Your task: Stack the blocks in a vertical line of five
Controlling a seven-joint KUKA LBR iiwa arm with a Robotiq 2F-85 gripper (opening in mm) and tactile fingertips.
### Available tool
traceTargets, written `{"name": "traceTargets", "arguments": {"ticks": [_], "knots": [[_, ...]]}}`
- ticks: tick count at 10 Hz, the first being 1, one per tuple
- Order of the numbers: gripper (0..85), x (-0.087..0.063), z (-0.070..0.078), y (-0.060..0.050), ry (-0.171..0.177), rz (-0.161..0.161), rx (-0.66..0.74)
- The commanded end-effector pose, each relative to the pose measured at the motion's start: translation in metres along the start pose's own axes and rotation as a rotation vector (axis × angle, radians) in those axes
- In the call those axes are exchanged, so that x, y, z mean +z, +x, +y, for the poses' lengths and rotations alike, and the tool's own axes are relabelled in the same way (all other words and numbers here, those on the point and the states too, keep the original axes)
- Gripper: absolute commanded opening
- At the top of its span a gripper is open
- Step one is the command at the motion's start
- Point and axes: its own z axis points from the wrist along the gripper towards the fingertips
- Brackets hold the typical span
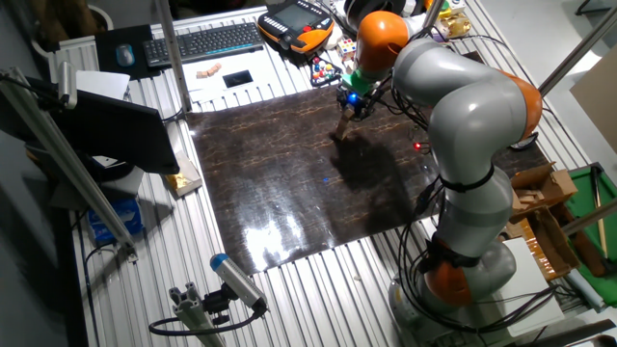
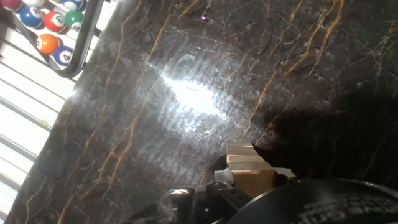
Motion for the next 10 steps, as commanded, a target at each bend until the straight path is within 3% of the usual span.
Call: {"name": "traceTargets", "arguments": {"ticks": [1, 4, 10], "knots": [[34.3, 0.0, 0.0001, 0.0, 0.0, 0.0, 0.0], [38.7, 0.0001, 0.0004, 0.0, -0.003, -0.002, 0.002], [38.7, 0.0003, 0.0004, -0.0002, -0.003, -0.002, -0.001]]}}
